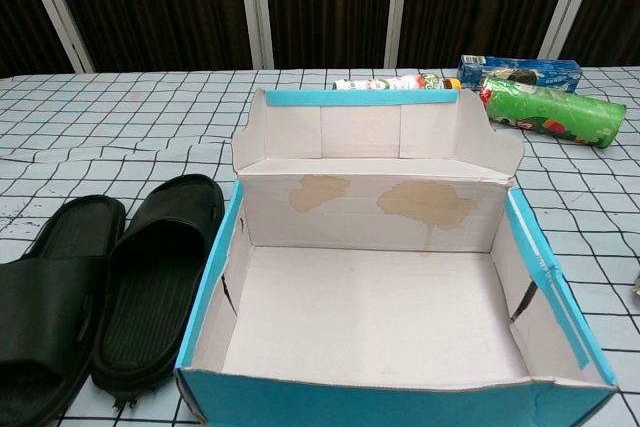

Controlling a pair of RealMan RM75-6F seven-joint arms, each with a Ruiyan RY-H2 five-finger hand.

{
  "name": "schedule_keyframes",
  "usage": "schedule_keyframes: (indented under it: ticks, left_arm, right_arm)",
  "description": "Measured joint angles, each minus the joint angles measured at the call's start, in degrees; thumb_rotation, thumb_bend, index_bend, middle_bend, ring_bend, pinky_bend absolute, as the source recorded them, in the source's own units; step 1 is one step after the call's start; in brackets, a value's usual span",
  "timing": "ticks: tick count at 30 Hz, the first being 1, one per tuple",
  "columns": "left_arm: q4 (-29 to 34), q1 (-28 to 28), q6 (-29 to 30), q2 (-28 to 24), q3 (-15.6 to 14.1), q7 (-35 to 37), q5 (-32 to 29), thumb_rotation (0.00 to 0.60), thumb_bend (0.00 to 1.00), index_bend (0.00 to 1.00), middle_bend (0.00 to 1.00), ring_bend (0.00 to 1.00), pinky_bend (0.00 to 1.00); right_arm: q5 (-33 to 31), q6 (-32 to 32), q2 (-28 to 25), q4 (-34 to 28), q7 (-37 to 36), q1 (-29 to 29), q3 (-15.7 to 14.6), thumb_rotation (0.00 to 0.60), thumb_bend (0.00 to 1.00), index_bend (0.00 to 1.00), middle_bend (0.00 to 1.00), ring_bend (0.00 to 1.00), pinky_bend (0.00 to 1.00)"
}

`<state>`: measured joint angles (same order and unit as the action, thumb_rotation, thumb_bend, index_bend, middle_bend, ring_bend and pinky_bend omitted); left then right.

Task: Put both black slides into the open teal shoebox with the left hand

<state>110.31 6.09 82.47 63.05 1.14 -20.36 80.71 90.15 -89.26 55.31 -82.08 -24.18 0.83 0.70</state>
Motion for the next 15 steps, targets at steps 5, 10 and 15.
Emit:
schedule_keyframes:
  ticks: [5,10,15]
  left_arm:
    - [0.34,-0.07,0.2,-0.08,-0.17,-0.07,0.53,0.6,0.31,0.0,0.0,0.0,0.0]
    - [0.62,-0.2,0.82,-0.09,-0.26,-0.12,1.56,0.6,0.31,0.0,0.0,0.0,0.0]
    - [0.6,-0.27,1.25,-0.04,-0.37,0.23,2.69,0.6,0.31,0.0,0.0,0.0,0.0]
  right_arm:
    - [0.31,-0.51,-0.03,-0.12,-0.01,0.07,-0.01,0.6,0.31,0.07,0.02,0.0,0.0]
    - [0.35,-0.79,-0.02,0.05,-0.31,0.29,-0.08,0.6,0.31,0.07,0.02,0.0,0.0]
    - [0.38,-1.54,-0.01,0.09,-0.49,0.5,0.09,0.6,0.31,0.07,0.02,0.0,0.0]
